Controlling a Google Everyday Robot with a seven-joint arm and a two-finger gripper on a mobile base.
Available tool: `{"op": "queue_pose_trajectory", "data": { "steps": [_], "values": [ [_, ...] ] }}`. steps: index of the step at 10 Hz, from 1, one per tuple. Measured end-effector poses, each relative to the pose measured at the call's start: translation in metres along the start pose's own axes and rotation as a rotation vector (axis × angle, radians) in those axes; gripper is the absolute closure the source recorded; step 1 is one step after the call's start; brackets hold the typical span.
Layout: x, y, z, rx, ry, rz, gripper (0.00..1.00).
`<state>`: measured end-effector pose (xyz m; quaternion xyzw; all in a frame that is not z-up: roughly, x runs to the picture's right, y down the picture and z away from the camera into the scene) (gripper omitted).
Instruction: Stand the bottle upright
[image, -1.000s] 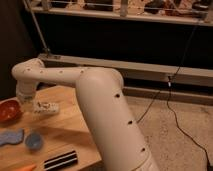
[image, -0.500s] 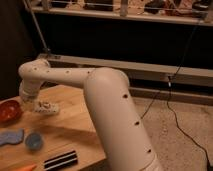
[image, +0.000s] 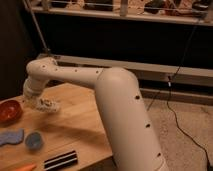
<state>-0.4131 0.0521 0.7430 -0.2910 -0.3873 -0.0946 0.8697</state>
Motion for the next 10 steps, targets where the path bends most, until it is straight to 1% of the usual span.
{"op": "queue_pose_trajectory", "data": {
  "steps": [2,3,4,5,8,10],
  "values": [
    [0.0,-0.002,-0.006,0.019,-0.043,0.015,0.66],
    [0.0,-0.004,-0.011,0.034,-0.081,0.026,0.66],
    [0.0,-0.005,-0.014,0.041,-0.104,0.032,0.66],
    [0.001,-0.005,-0.018,0.052,-0.143,0.04,0.66],
    [0.006,-0.004,-0.024,0.064,-0.217,0.058,0.66],
    [0.011,-0.002,-0.026,0.067,-0.253,0.07,0.66]
  ]
}}
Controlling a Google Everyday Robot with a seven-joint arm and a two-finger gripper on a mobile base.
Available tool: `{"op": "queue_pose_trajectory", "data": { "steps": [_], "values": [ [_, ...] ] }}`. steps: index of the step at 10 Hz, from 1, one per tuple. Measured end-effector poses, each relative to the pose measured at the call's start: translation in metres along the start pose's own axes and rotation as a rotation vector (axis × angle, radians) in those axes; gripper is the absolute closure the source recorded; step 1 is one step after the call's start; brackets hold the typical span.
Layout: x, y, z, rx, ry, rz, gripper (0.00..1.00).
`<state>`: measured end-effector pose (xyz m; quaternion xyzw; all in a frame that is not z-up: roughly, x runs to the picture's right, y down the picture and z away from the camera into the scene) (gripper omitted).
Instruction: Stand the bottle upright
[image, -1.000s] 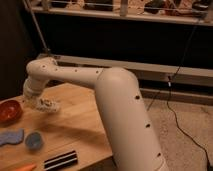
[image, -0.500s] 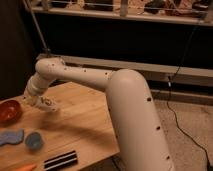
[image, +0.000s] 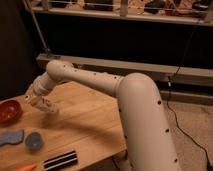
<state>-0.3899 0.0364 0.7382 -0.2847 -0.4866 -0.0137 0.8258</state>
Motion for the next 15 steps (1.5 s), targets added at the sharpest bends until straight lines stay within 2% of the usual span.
{"op": "queue_pose_trajectory", "data": {
  "steps": [7,11,15],
  "values": [
    [0.011,-0.001,-0.013,0.027,-0.117,0.041,0.66],
    [0.018,0.0,-0.017,0.044,-0.198,0.068,0.66],
    [0.026,0.001,-0.018,0.054,-0.241,0.081,0.66]
  ]
}}
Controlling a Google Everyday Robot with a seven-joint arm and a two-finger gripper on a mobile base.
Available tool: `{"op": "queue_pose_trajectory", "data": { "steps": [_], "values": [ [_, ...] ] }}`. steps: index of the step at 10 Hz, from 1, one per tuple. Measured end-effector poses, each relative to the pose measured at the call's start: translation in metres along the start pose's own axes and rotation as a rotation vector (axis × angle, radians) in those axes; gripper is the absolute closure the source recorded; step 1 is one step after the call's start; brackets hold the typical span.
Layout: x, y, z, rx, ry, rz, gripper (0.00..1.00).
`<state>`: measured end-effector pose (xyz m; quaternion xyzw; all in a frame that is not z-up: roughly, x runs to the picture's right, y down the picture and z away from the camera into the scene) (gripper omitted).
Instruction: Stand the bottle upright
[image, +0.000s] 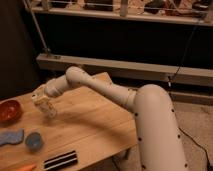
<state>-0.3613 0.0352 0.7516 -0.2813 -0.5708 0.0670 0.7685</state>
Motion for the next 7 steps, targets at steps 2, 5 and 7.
{"op": "queue_pose_trajectory", "data": {
  "steps": [2,5,7],
  "values": [
    [0.0019,-0.0001,-0.0021,0.004,-0.01,0.0,0.66],
    [0.0058,-0.0001,-0.0059,0.013,-0.021,0.003,0.66],
    [0.0094,-0.0005,-0.0096,0.021,-0.024,0.008,0.66]
  ]
}}
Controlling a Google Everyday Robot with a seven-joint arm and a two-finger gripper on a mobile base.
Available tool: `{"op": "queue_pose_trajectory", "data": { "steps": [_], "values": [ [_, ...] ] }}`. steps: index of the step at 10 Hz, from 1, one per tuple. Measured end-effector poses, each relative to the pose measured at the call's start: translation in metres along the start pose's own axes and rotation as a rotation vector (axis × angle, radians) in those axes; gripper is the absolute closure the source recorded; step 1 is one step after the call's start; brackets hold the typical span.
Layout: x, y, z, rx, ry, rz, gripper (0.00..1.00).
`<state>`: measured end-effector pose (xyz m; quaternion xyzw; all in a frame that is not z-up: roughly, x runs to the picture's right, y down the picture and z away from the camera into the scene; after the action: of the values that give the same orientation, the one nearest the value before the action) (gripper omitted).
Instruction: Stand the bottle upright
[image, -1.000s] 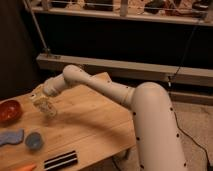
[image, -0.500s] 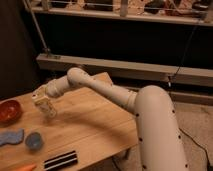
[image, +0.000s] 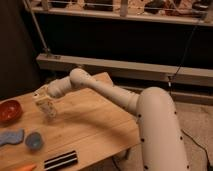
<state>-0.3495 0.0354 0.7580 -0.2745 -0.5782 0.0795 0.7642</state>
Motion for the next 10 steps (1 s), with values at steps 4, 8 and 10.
{"op": "queue_pose_trajectory", "data": {
  "steps": [4,8,10],
  "values": [
    [0.006,0.004,-0.005,-0.001,-0.012,-0.014,0.44],
    [0.003,0.01,-0.001,-0.037,-0.047,-0.04,0.2],
    [0.004,0.008,-0.001,-0.036,-0.053,-0.036,0.2]
  ]
}}
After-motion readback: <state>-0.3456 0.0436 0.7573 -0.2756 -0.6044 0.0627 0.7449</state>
